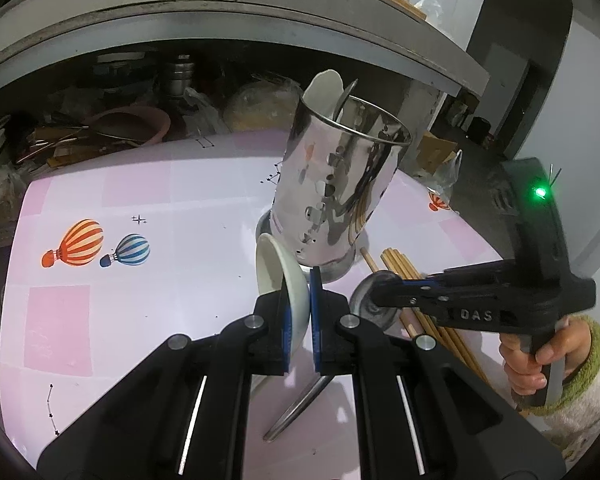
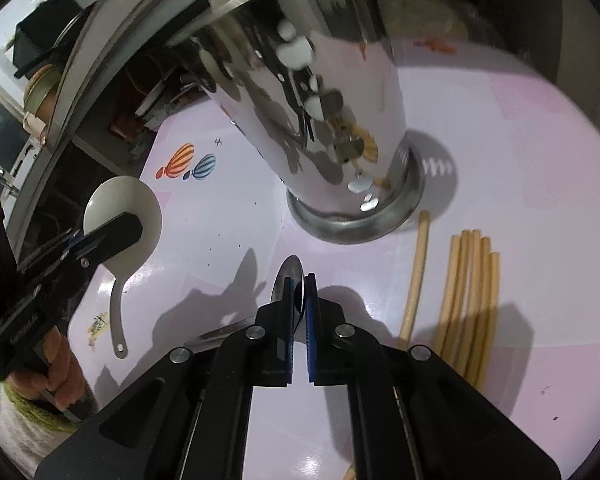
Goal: Organize utensils
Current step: 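Raise both held spoons up toward the steel holder with both tools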
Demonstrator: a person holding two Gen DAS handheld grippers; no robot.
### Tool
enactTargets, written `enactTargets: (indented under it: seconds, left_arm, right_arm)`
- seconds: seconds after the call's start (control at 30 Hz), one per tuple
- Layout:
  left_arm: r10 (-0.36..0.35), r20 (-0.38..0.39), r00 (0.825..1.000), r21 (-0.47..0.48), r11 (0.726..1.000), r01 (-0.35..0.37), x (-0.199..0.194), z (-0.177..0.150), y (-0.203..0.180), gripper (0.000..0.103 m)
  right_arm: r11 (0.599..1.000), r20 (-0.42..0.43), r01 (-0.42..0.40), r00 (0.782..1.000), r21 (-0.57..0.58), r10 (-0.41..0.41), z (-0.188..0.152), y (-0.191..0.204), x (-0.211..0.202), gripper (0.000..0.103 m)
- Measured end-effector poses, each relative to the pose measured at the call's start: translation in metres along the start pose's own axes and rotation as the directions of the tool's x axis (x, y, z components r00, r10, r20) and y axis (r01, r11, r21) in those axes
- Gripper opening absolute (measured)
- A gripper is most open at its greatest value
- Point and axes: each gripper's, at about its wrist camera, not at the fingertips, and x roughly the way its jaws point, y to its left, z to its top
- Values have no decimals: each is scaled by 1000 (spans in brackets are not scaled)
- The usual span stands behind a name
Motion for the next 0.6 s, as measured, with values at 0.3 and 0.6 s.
enactTargets:
  seconds: [0.3,0.6]
  left_arm:
    - [30,38,999,-2,1000,-30,-12,9,-13,7]
    - [39,76,996,6,999,-39,-24,22,-33,7]
  right_arm:
    - [1000,49,13,999,-18,-13,-6,-8,-17,5]
    - [1000,99,22,995,-19,-20,-10,-17,-42,4]
